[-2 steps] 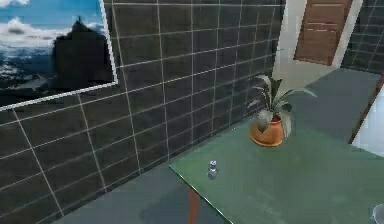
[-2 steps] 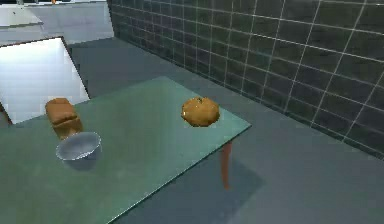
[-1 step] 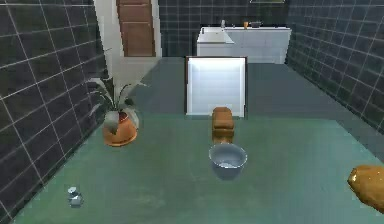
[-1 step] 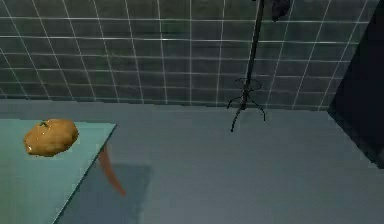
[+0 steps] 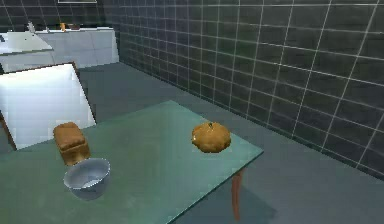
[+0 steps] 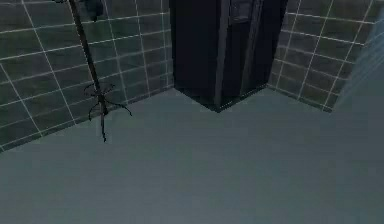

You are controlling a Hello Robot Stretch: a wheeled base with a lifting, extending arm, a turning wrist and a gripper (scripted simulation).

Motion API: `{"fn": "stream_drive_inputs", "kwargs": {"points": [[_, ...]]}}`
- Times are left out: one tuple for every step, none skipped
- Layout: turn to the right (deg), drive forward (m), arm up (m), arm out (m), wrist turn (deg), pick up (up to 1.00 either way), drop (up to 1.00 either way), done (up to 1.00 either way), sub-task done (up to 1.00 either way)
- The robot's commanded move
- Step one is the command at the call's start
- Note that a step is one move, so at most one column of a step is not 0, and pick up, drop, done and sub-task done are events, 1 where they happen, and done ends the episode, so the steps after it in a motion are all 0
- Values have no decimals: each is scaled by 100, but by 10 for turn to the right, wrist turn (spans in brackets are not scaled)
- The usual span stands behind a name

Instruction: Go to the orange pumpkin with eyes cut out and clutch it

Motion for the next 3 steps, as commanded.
{"fn": "stream_drive_inputs", "kwargs": {"points": [[210,0,0,0,0,0,0,0,0],[0,40,0,0,0,0,0,0,0],[-450,0,0,0,0,0,0,0,0]]}}
